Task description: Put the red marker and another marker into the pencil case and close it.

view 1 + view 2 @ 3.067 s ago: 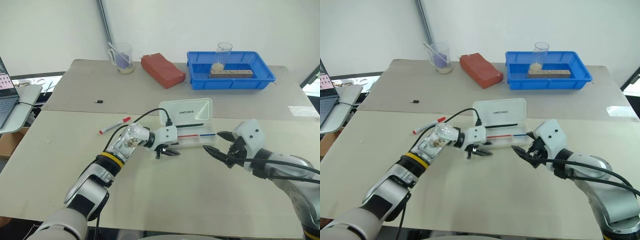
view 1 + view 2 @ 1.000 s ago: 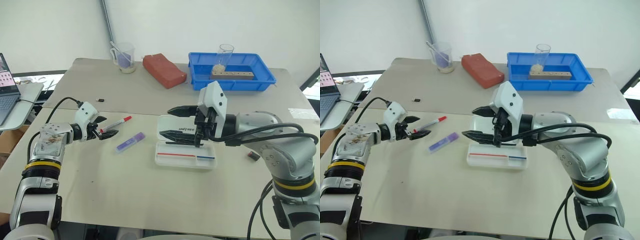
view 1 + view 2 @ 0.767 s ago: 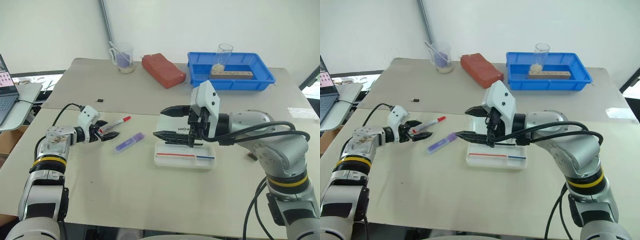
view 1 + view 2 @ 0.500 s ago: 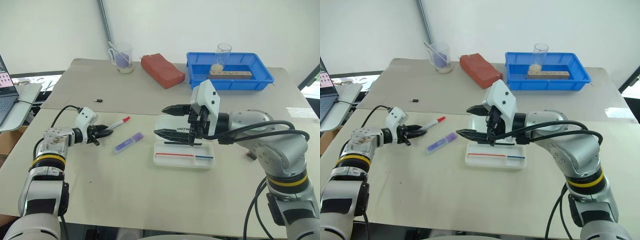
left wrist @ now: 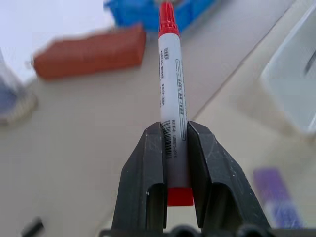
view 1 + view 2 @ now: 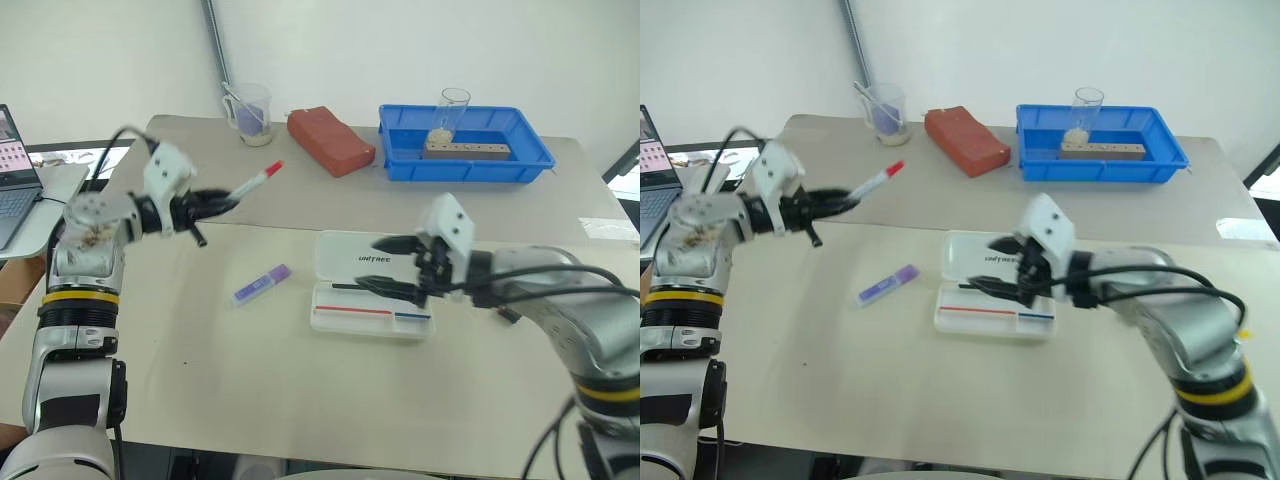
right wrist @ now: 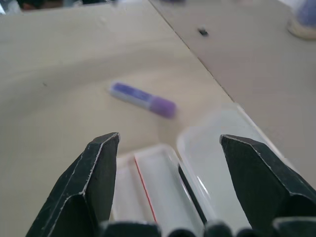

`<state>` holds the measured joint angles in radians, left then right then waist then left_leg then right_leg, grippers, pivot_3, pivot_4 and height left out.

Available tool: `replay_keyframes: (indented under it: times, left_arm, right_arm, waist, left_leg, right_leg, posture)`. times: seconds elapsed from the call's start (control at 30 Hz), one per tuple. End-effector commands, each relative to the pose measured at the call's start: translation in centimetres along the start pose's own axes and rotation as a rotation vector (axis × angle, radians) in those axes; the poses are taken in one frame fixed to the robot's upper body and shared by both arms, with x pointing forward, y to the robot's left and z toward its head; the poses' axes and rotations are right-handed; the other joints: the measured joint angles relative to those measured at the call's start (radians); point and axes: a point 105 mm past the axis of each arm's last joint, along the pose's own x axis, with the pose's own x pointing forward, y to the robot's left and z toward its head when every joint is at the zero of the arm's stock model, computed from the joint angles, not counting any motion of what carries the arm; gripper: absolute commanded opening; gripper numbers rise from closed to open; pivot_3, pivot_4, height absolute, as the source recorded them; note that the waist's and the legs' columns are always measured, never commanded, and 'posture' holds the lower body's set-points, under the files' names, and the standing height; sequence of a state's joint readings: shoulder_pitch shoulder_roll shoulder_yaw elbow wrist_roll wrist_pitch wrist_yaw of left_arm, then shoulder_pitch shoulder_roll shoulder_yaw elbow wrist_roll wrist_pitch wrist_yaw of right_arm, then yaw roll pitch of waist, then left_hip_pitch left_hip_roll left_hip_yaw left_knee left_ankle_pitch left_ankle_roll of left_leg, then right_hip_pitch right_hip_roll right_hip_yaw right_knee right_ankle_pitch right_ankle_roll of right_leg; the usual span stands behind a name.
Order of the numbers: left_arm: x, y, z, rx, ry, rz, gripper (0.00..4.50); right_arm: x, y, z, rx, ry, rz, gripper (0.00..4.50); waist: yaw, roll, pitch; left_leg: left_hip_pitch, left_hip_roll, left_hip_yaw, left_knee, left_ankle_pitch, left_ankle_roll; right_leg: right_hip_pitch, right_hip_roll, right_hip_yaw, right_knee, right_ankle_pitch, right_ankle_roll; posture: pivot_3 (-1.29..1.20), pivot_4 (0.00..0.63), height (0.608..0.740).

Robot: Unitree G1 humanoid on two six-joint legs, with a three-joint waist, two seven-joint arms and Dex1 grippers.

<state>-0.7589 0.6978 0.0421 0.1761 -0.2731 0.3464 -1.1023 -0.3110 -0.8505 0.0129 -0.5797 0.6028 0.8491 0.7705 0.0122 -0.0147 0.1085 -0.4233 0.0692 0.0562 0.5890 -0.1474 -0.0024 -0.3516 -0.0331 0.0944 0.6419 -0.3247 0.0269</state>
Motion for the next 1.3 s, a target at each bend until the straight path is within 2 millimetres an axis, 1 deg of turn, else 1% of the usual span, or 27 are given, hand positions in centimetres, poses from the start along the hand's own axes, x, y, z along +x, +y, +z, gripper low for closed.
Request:
replay_keyframes:
  times: [0.03, 0.07, 0.1, 0.17, 0.2, 0.27, 0.3, 0.33, 0.43, 0.5, 0.6, 0.8, 0.87, 0.9, 0.97, 1.1, 1.13, 1.2, 1.3]
  left_arm:
    - [3.0, -5.0, 4.7, 0.082, -0.087, -0.199, 0.17]
    - [4.0, -6.7, 4.4, 0.090, -0.072, -0.259, 0.17]
    - [4.4, -7.7, 4.0, 0.092, -0.057, -0.290, 0.17]
    - [5.9, -10.6, 2.5, 0.097, -0.027, -0.379, 0.17]
    - [6.3, -11.5, 2.0, 0.099, -0.016, -0.406, 0.17]
    - [6.8, -12.7, 1.0, 0.101, 0.000, -0.444, 0.17]
    - [7.3, -13.1, 0.3, 0.127, 0.012, -0.444, 0.17]
    - [8.2, -13.8, -0.9, 0.137, 0.032, -0.444, 0.17]
    - [9.6, -14.9, -3.4, 0.173, 0.089, -0.454, 0.17]
    - [10.1, -15.3, -4.2, 0.176, 0.110, -0.461, 0.17]
    - [10.1, -15.6, -5.4, 0.185, 0.151, -0.491, 0.17]
    - [10.1, -15.9, -6.0, 0.193, 0.166, -0.515, 0.17]
    - [10.1, -16.0, -5.9, 0.194, 0.152, -0.518, 1.21]
    - [10.0, -16.1, -5.8, 0.195, 0.144, -0.525, 1.42]
    - [9.8, -16.1, -5.3, 0.191, 0.124, -0.524, 2.28]
    - [9.0, -14.8, -4.0, 0.139, 0.088, -0.464, 4.15]
    - [8.5, -14.3, -4.0, 0.122, 0.082, -0.436, 4.47]
    - [7.2, -13.0, -3.1, 0.051, 0.041, -0.361, 4.47]
    - [5.0, -10.7, -2.1, -0.024, 0.007, -0.218, 4.47]
  right_arm:
    - [-2.0, 0.1, 0.4, -0.050, -0.008, -0.033, 3.62]
    - [-2.6, -0.1, 0.0, -0.041, 0.010, -0.048, 3.62]
    - [-3.0, -0.2, -0.2, -0.038, 0.020, -0.057, 3.62]
    - [-3.9, -0.3, -0.8, -0.021, 0.046, -0.078, 3.62]
    - [-4.2, -0.3, -0.9, -0.015, 0.051, -0.084, 3.62]
    - [-4.5, -0.2, -0.9, -0.007, 0.055, -0.088, 3.62]
    - [-4.6, -0.1, -1.0, 0.000, 0.055, -0.088, 3.62]
    - [-4.6, 0.2, -1.1, 0.006, 0.057, -0.089, 3.62]
    - [-4.5, 0.5, -1.3, 0.009, 0.053, -0.103, 3.62]
    - [-4.3, 0.5, -1.1, 0.009, 0.039, -0.118, 3.62]
    - [-3.8, 0.9, -0.9, 0.007, 0.024, -0.114, 3.62]
    - [-3.2, 1.3, -0.7, 0.006, 0.012, -0.105, 3.62]
    - [-3.1, 1.3, -0.7, 0.005, 0.010, -0.105, 3.62]
    - [-3.0, 1.3, -0.7, 0.005, 0.008, -0.104, 3.62]
    - [-2.9, 1.3, -0.7, 0.004, 0.008, -0.101, 3.62]
    - [-2.9, 1.2, -0.6, 0.004, 0.003, -0.090, 3.62]
    - [-2.7, 1.2, -0.6, 0.003, 0.004, -0.080, 3.62]
    - [-2.3, 1.3, -0.4, -0.003, -0.001, -0.053, 3.62]
    - [-1.6, 1.5, 0.5, -0.021, -0.024, -0.009, 3.62]
  waist:
    - [-0.003, 0.001, -0.001]
    - [-0.005, 0.004, -0.002]
    - [-0.006, 0.004, -0.002]
    - [-0.014, 0.006, -0.003]
    - [-0.018, 0.008, -0.004]
    - [-0.029, 0.007, -0.003]
    - [-0.031, 0.006, -0.003]
    - [-0.031, 0.006, -0.003]
    - [-0.023, 0.006, -0.002]
    - [-0.021, 0.006, -0.002]
    - [-0.021, 0.005, -0.002]
    - [-0.022, 0.005, -0.002]
    - [-0.021, 0.005, -0.002]
    - [-0.021, 0.005, -0.002]
    - [-0.022, 0.005, -0.002]
    - [-0.023, 0.005, -0.002]
    - [-0.024, 0.005, -0.002]
    - [-0.026, 0.006, -0.002]
    - [-0.030, 0.006, -0.002]
  left_leg:
    - [0.000, 0.000, 0.000, 0.000, 0.000, 0.000]
    - [0.000, 0.000, 0.000, 0.001, 0.000, 0.000]
    - [0.001, 0.000, 0.000, 0.001, 0.000, 0.000]
    - [0.001, -0.001, -0.001, 0.001, 0.000, 0.000]
    - [0.001, -0.001, -0.001, 0.001, 0.000, 0.000]
    - [0.002, 0.000, -0.002, 0.001, 0.000, 0.000]
    - [0.001, 0.000, -0.004, 0.001, 0.000, 0.001]
    - [0.001, 0.000, -0.006, 0.001, 0.000, 0.001]
    - [0.001, -0.001, -0.009, 0.002, 0.000, 0.000]
    - [-0.001, -0.002, -0.009, 0.002, 0.000, 0.000]
    - [-0.002, -0.002, -0.009, 0.002, 0.000, 0.000]
    - [-0.001, -0.002, -0.009, 0.002, 0.000, 0.000]
    - [-0.001, -0.002, -0.009, 0.002, 0.000, 0.000]
    - [-0.001, -0.002, -0.009, 0.002, 0.000, 0.000]
    - [-0.001, -0.002, -0.009, 0.002, 0.000, 0.000]
    - [-0.001, -0.002, -0.009, 0.002, 0.000, 0.000]
    - [-0.001, -0.002, -0.009, 0.002, 0.000, 0.000]
    - [-0.001, -0.002, -0.009, 0.002, 0.000, 0.000]
    - [-0.001, 0.000, -0.010, 0.001, 0.000, 0.000]
  right_leg:
    - [0.001, 0.000, 0.000, 0.000, 0.000, 0.000]
    - [0.001, 0.001, 0.001, 0.000, 0.000, 0.000]
    - [0.001, 0.001, 0.002, 0.000, 0.000, 0.001]
    - [0.001, 0.002, 0.003, 0.000, 0.000, 0.001]
    - [0.001, 0.002, 0.004, 0.000, 0.000, 0.001]
    - [0.001, 0.004, 0.004, 0.000, -0.001, 0.001]
    - [0.000, 0.006, 0.005, 0.000, 0.000, 0.001]
    - [0.000, 0.007, 0.005, 0.000, 0.000, 0.001]
    - [0.002, 0.007, 0.005, -0.001, -0.001, 0.001]
    - [0.002, 0.007, 0.006, -0.002, -0.001, 0.001]
    - [0.001, 0.006, 0.007, -0.002, -0.001, 0.001]
    - [0.001, 0.007, 0.007, -0.002, -0.001, 0.001]
    - [0.001, 0.006, 0.007, -0.002, -0.001, 0.001]
    - [0.001, 0.006, 0.007, -0.002, -0.001, 0.001]
    - [0.001, 0.006, 0.007, -0.002, -0.001, 0.001]
    - [0.001, 0.007, 0.006, -0.001, -0.001, 0.001]
    - [0.001, 0.007, 0.006, -0.001, -0.001, 0.001]
    - [0.001, 0.007, 0.006, -0.001, -0.001, 0.001]
    - [0.001, 0.008, 0.006, -0.001, -0.001, 0.001]
  posture:
    - [0.00, 0.150, 0.740]
    - [0.00, 0.150, 0.740]
    - [0.00, 0.150, 0.740]
    - [0.00, 0.150, 0.740]
    - [0.00, 0.150, 0.740]
    - [0.00, 0.150, 0.740]
    - [0.00, 0.150, 0.740]
    - [0.00, 0.150, 0.740]
    - [0.00, 0.150, 0.740]
    - [0.00, 0.150, 0.740]
    - [0.00, 0.150, 0.740]
    - [0.00, 0.150, 0.740]
    - [0.00, 0.150, 0.740]
    - [0.00, 0.150, 0.740]
    - [0.00, 0.150, 0.740]
    - [0.00, 0.150, 0.740]
    - [0.00, 0.150, 0.740]
    - [0.00, 0.150, 0.740]
    - [0.00, 0.150, 0.740]
